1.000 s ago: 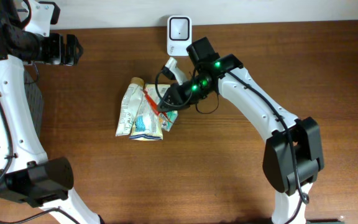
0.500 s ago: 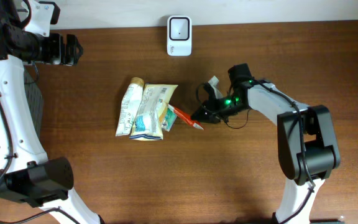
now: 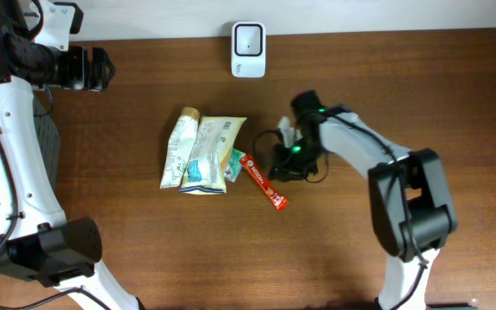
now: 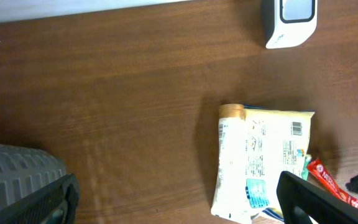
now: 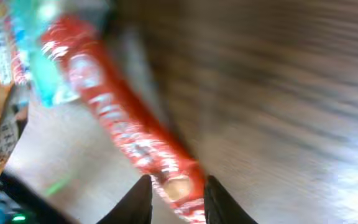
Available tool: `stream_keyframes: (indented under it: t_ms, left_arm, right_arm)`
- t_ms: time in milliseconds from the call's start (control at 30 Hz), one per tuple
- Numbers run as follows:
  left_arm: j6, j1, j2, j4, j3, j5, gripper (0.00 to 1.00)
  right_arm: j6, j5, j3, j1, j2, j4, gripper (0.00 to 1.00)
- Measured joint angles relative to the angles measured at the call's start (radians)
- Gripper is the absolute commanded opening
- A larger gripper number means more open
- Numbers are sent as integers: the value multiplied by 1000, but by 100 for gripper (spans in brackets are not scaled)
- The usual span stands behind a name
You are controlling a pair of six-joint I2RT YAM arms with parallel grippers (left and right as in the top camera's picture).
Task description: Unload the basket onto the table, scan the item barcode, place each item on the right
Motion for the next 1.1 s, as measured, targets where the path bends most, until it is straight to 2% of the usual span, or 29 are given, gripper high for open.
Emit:
stream_keyframes:
  t_ms: [100, 267, 400, 633, 967, 1100]
  left_arm:
    - [0, 0, 0, 0, 0, 0, 99]
    - [0, 0, 0, 0, 0, 0, 99]
    - [0, 0, 0, 0, 0, 0, 99]
    - [0, 0, 0, 0, 0, 0, 99]
    - [0, 0, 0, 0, 0, 0, 99]
    - [0, 0, 0, 0, 0, 0, 99]
  right_arm:
    - [1, 222, 51, 152, -3, -75, 28]
    - [14, 463, 51, 249, -3, -139, 33]
    - [15, 534, 51, 305, -3, -130, 33]
    - [15, 553, 51, 308, 17, -108, 32]
    - [12, 567, 62, 307, 55, -123, 4]
    - [5, 565, 67, 307, 55, -127, 4]
